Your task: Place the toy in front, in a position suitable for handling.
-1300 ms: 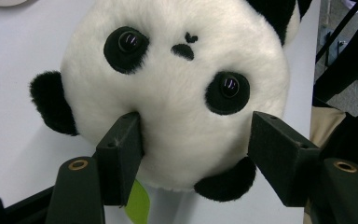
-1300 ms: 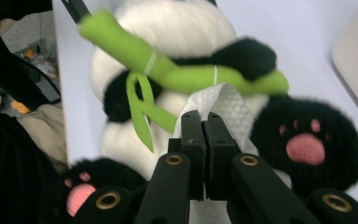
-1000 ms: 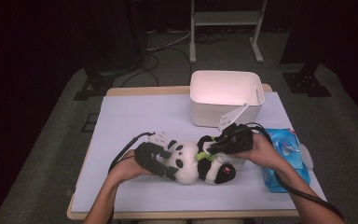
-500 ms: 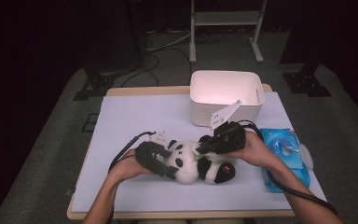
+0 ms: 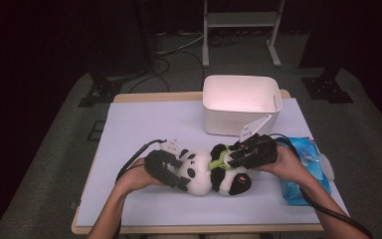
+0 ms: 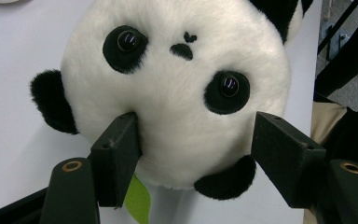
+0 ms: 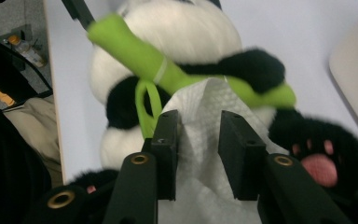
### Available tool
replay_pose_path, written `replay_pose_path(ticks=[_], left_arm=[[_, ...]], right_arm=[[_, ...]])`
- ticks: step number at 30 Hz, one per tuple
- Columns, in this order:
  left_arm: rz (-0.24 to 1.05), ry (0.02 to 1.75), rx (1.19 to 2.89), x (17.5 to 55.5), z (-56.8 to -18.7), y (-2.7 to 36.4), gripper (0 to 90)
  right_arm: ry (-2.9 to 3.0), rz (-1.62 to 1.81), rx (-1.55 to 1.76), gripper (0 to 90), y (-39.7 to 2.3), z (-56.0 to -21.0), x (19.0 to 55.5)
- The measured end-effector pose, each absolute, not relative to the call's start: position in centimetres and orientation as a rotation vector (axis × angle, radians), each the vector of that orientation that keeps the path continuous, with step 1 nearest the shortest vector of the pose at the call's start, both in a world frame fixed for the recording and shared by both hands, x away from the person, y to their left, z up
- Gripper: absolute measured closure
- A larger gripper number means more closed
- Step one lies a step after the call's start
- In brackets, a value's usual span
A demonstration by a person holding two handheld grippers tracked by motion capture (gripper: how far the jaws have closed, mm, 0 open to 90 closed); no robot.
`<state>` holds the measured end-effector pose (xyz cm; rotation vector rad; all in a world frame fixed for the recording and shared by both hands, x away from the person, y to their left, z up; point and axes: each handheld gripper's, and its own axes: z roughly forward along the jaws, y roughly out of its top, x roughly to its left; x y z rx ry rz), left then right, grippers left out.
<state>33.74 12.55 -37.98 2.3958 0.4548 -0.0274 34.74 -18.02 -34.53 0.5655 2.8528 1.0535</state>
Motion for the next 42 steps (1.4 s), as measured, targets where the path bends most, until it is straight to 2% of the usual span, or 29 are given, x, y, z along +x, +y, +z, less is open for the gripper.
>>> replay_pose_path(ticks=[12,14,19,23,32,42], left_arm=[[-0.014,0.457,2.397,34.1,-37.3,12.9,28.5],[-0.012,0.458,2.401,34.3,-37.3,12.8,27.7],[-0.009,0.453,2.397,34.7,-37.4,12.5,27.9],[-0.008,0.446,2.405,34.7,-37.8,12.3,28.2],[0.003,0.435,2.404,34.3,-37.9,12.2,28.2],[-0.002,0.432,2.398,34.0,-37.9,12.2,28.1]], right_arm=[[2.862,1.152,0.681,66.6,-21.0,-36.6,34.5],[2.863,1.166,0.691,69.1,-21.4,-36.9,34.5],[2.852,1.159,0.714,82.0,-22.2,-37.4,34.4],[2.846,1.149,0.720,84.9,-22.4,-37.4,34.3],[2.848,1.164,0.657,85.5,-20.6,-35.4,34.8],[2.883,1.117,0.471,85.6,-15.3,-32.2,35.7]])
